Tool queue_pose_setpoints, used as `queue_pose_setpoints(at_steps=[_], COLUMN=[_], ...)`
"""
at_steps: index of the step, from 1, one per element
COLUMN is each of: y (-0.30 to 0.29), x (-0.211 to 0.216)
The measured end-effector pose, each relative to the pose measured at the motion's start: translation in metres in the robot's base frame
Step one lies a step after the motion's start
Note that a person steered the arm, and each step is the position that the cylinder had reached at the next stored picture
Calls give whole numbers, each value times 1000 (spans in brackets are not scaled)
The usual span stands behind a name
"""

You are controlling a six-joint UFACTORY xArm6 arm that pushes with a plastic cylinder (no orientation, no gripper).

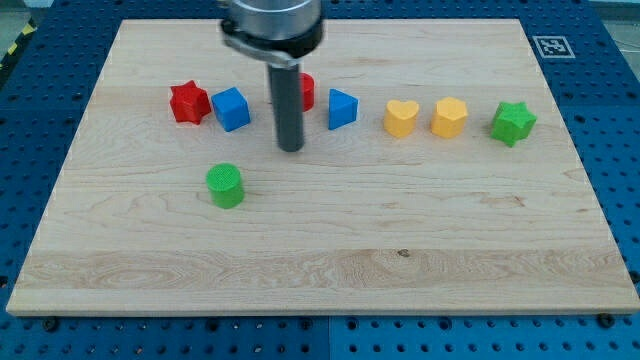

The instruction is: Push the blue triangle to the top of red circle

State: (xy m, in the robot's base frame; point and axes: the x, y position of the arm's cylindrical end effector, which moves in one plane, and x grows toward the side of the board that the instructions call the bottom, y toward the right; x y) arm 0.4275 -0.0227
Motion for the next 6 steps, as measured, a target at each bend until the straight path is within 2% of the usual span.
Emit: queue_pose_setpoints(at_steps=[1, 6], y=[43, 77], x=[-21, -126])
